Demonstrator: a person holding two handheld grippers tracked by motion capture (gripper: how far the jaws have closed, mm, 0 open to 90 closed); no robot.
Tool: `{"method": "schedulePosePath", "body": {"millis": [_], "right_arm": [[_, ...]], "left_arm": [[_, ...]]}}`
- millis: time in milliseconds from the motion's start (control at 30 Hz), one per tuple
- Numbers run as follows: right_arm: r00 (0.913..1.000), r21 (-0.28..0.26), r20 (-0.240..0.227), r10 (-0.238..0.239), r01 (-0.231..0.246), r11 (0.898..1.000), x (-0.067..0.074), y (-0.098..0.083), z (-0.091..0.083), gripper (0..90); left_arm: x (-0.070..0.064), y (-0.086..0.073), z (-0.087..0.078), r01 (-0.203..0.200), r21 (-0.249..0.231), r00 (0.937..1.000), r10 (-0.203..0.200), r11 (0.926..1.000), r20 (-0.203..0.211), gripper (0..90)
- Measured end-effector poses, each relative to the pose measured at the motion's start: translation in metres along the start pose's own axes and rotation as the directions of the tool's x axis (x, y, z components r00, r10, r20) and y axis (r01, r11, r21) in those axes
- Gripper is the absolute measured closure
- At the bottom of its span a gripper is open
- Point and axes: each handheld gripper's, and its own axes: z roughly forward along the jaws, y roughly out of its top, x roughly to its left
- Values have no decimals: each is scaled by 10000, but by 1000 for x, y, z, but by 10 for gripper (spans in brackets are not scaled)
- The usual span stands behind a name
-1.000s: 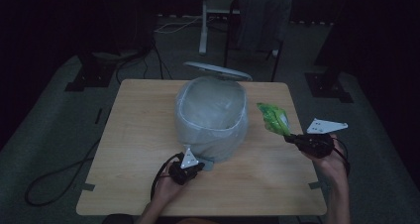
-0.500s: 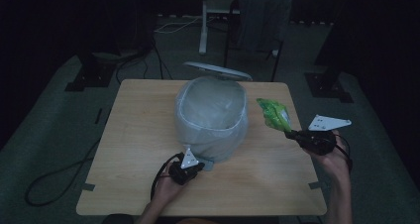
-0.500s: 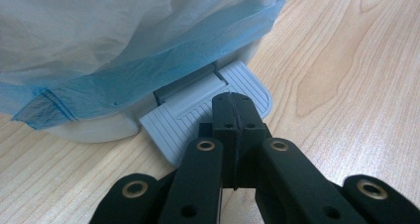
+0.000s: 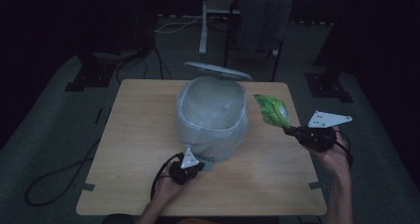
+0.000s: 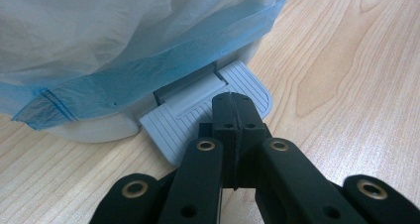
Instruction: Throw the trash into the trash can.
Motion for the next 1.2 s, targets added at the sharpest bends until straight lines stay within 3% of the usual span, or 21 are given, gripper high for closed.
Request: {"method": "schedulePosePath", "body": {"millis": [1200], "right_arm": [[9927,-333,-403,-1140,1127,9931,15,44,7,883]], "left_arm": [[0,0,0,29,-9,10000,-29,10000,29,900]]}}
